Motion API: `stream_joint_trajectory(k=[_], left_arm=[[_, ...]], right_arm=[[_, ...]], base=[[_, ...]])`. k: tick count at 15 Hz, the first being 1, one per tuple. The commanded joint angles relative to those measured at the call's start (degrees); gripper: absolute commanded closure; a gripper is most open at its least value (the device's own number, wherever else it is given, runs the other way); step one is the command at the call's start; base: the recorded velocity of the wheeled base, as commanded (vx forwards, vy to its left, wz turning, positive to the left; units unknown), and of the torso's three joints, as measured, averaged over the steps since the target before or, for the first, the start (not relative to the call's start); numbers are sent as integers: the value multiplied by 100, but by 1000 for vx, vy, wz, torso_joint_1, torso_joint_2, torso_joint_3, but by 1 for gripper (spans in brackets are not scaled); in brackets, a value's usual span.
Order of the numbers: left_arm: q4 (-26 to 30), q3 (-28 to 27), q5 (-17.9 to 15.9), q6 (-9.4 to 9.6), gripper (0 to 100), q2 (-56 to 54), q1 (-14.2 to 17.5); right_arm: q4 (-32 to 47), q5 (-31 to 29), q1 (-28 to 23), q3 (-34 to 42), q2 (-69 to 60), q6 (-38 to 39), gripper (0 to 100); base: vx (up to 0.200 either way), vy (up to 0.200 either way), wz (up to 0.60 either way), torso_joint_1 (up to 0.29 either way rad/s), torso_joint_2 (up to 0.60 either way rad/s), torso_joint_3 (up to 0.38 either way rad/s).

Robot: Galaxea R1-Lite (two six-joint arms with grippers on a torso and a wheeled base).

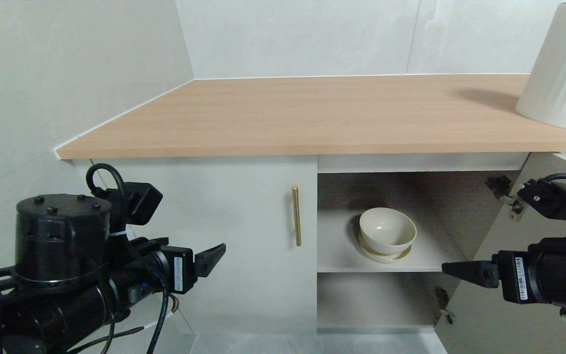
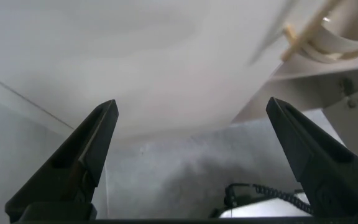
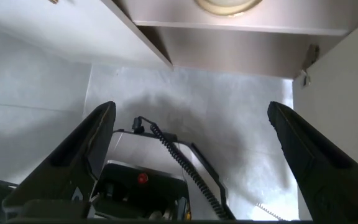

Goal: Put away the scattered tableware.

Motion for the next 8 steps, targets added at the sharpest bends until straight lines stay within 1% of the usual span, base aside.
stream_joint_trajectory(k=[1,8], left_arm=[[-5,12,6,-1,0,-32,-60],[3,30,67,-10,0,64,-157]], right_arm=[[1,-13,32,6,-94,-16,0],[10,-101,93,50,-120,-25,0]], base=[[0,0,0,0,0,0],[-200,0,0,0,2,5]])
